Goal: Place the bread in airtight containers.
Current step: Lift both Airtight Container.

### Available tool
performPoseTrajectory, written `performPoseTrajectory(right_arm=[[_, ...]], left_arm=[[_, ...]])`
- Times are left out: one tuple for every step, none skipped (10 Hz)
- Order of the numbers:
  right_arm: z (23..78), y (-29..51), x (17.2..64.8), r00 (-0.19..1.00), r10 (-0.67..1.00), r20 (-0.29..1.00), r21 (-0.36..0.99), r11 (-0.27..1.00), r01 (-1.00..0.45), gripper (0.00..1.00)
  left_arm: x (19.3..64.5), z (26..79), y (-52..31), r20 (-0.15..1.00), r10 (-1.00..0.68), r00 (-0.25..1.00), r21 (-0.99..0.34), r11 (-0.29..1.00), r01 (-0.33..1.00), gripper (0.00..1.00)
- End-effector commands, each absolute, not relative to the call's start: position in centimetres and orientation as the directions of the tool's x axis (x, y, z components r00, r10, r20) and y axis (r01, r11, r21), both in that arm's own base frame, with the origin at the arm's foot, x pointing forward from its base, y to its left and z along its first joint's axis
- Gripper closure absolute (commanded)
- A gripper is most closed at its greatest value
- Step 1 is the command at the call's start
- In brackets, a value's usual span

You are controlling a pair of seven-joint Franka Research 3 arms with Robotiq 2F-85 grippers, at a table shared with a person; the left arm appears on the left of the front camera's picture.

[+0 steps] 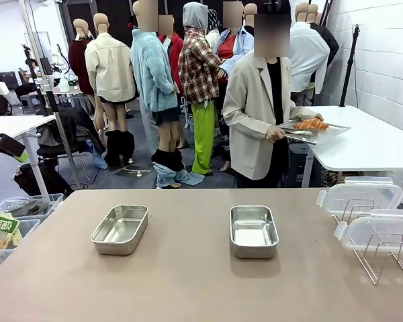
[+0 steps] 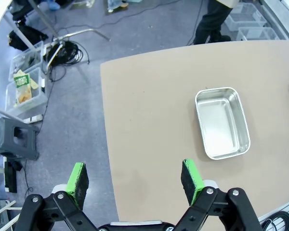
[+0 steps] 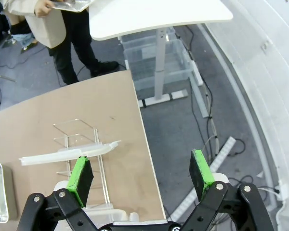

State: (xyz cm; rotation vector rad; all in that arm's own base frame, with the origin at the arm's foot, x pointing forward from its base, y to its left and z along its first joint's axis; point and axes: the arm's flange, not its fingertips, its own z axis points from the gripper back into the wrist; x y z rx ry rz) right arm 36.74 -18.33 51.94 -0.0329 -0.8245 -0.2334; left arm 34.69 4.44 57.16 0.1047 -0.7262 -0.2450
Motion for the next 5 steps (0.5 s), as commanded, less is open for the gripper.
performPoseTrajectory(right_arm=[[51.89, -18.22, 36.72, 0.657, -0.201, 0.727, 0.063, 0.972, 0.228, 0.0], [51.89, -18.22, 36.72, 0.657, -0.201, 0.727, 0.063, 0.972, 0.228, 0.0], [51.89, -18.22, 36.72, 0.657, -0.201, 0.727, 0.063, 0.972, 0.228, 0.0], [51.89, -18.22, 36.72, 0.657, -0.201, 0.727, 0.063, 0.972, 0.228, 0.0], [51.89, -18.22, 36.72, 0.657, -0.201, 0.727, 0.063, 0.972, 0.228, 0.0]], left_arm=[[34.63, 57.24, 4.55, 0.645, -0.257, 0.72, 0.18, 0.966, 0.183, 0.0], [34.63, 57.24, 4.55, 0.645, -0.257, 0.72, 0.18, 0.966, 0.183, 0.0], [34.63, 57.24, 4.55, 0.645, -0.257, 0.72, 0.18, 0.966, 0.183, 0.0], [34.63, 57.24, 4.55, 0.645, -0.257, 0.72, 0.18, 0.966, 0.183, 0.0], [34.63, 57.24, 4.55, 0.645, -0.257, 0.72, 0.18, 0.966, 0.183, 0.0]])
